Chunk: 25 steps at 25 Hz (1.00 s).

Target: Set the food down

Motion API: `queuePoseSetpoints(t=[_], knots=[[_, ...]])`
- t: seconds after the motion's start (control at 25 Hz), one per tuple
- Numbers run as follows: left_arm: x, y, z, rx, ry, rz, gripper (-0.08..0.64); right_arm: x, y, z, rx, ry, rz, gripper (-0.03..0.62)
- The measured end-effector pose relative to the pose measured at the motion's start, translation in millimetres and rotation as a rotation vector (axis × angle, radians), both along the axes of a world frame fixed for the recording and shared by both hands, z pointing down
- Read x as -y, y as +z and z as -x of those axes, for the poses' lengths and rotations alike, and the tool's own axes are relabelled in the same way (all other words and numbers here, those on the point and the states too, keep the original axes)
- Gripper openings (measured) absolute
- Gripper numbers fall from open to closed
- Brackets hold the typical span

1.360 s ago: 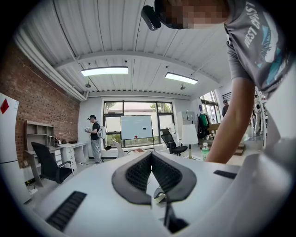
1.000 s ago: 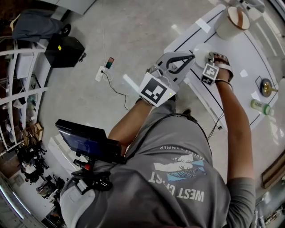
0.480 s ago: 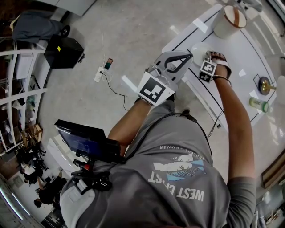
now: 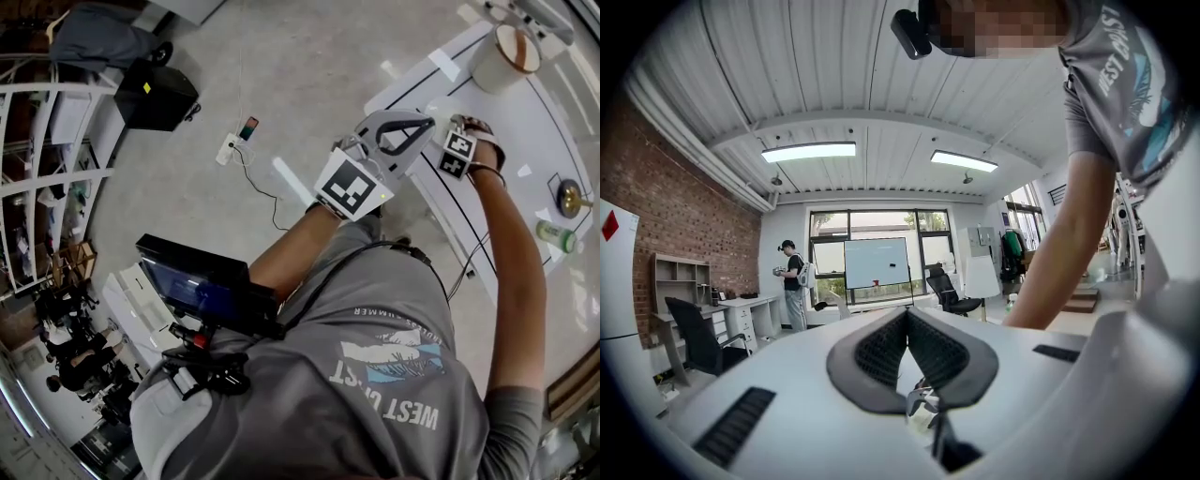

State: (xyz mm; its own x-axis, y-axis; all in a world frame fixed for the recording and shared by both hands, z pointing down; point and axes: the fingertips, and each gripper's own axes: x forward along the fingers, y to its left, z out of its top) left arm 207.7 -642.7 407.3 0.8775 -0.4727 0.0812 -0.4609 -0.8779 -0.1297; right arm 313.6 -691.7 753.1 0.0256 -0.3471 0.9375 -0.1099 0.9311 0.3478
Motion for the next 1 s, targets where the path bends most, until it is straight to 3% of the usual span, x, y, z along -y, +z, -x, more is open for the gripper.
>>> queuePoseSetpoints(t=[0.36,0.48,0.56,0.64,0.68,0.84,1.0], knots=[[-25,-10,-8,-0.006,0.003,-0.016,0.008,-18,-36,12,0.164,0.067,-0.036,0.172],[-28,-14,-11,-0.002,0.013,-0.045,0.008,-26,-60,20,0.281,0.108,-0.056,0.170],[-30,-17,-11,-0.005,0.007,-0.038,0.008,-30,-88,29,0.405,0.166,-0.076,0.145],[-33,-22,-10,-0.007,0.001,-0.034,0.008,-34,-124,37,0.550,0.240,-0.111,0.030],[-35,-25,-10,-0.008,0.001,-0.039,0.008,-37,-144,40,0.631,0.282,-0.126,0.008],[-48,-42,-18,-0.031,0.024,-0.075,0.008,-60,-244,41,0.975,0.409,-0.190,0.008],[-68,-69,-26,-0.075,0.043,-0.062,0.008,-109,-360,27,1.302,0.422,-0.317,0.008]])
